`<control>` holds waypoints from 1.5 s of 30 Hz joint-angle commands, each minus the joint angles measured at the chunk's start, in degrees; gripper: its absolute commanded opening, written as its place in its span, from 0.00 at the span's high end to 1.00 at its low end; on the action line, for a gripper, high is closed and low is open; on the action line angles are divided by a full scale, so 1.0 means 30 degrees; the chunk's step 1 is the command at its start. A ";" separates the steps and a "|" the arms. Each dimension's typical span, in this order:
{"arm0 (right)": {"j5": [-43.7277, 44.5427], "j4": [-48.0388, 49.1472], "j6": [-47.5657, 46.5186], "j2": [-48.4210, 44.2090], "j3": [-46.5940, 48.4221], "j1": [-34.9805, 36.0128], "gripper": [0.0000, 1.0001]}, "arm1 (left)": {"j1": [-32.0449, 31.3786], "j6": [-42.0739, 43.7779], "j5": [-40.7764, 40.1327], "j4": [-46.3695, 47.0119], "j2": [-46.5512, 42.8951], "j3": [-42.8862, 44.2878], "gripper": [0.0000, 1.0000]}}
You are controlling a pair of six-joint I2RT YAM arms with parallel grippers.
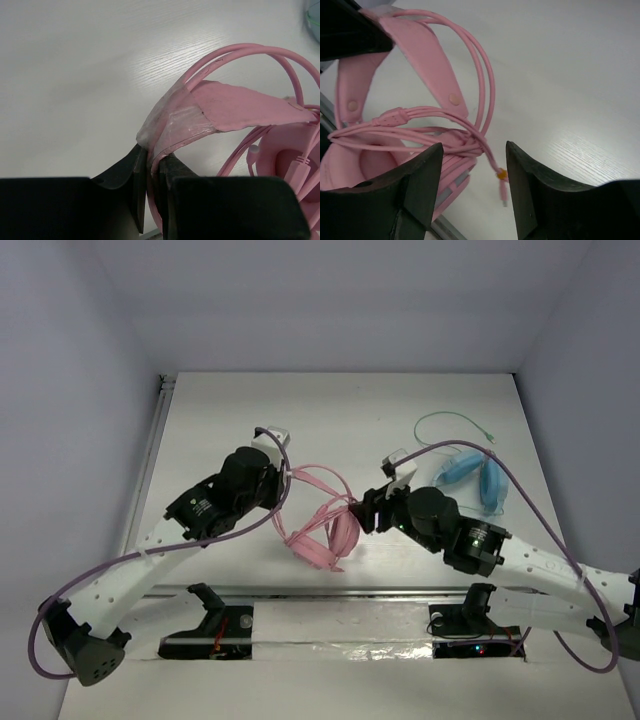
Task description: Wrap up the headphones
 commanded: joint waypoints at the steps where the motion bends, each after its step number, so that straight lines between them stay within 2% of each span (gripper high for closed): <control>1: -0.1475 0.3009 0.1159 -0.0715 -0.0773 -0.0502 0.40 | 0.0856 -0.1065 0.2150 0.3089 -0.0054 0.0845 1.00; 6: -0.1827 0.3831 0.1306 -0.1738 -0.0775 -0.0503 0.35 | 0.1764 -0.1504 0.4260 0.4146 0.0648 0.0230 1.00; 13: -0.0484 0.3949 0.1510 -0.4319 0.0103 -0.0679 0.24 | 0.2176 -0.2997 0.4732 0.6281 0.1850 -0.0737 1.00; 17: 0.2266 0.3686 0.2183 -0.4349 0.0397 -0.0679 0.20 | 0.2526 -0.4285 0.3942 0.7777 0.2874 -0.0885 1.00; 19: 0.2682 0.3744 0.2915 -0.4581 0.0368 -0.0679 0.20 | 0.2528 -0.5223 0.3707 0.8973 0.3636 -0.0972 1.00; 28: 0.2536 0.4477 0.4088 -0.6837 -0.1883 -0.0679 0.21 | 0.3493 -0.8006 0.0486 1.3019 0.6858 -0.1471 1.00; 35: 0.2625 0.4360 0.4206 -0.8333 -0.3351 -0.0679 0.22 | 0.4050 -0.8828 -0.0220 1.6302 0.9992 -0.1471 1.00; 39: 0.2567 0.4184 0.4381 -0.8363 -0.3733 -0.0679 0.23 | 0.4227 -0.9063 -0.0454 1.6892 1.2102 -0.0769 1.00; 42: 0.2479 0.4183 0.4470 -0.8421 -0.3996 -0.0679 0.23 | 0.4403 -0.9093 -0.0659 1.7271 1.2777 -0.0679 0.90; 43: 0.2508 0.4212 0.4499 -0.8421 -0.4026 -0.0679 0.23 | 0.4403 -0.9122 -0.0746 1.7504 1.2837 -0.0737 0.82; 45: 0.2537 0.4213 0.4470 -0.8421 -0.4026 -0.0679 0.23 | 0.4579 -0.9151 -0.0805 1.7740 1.2867 -0.1059 0.78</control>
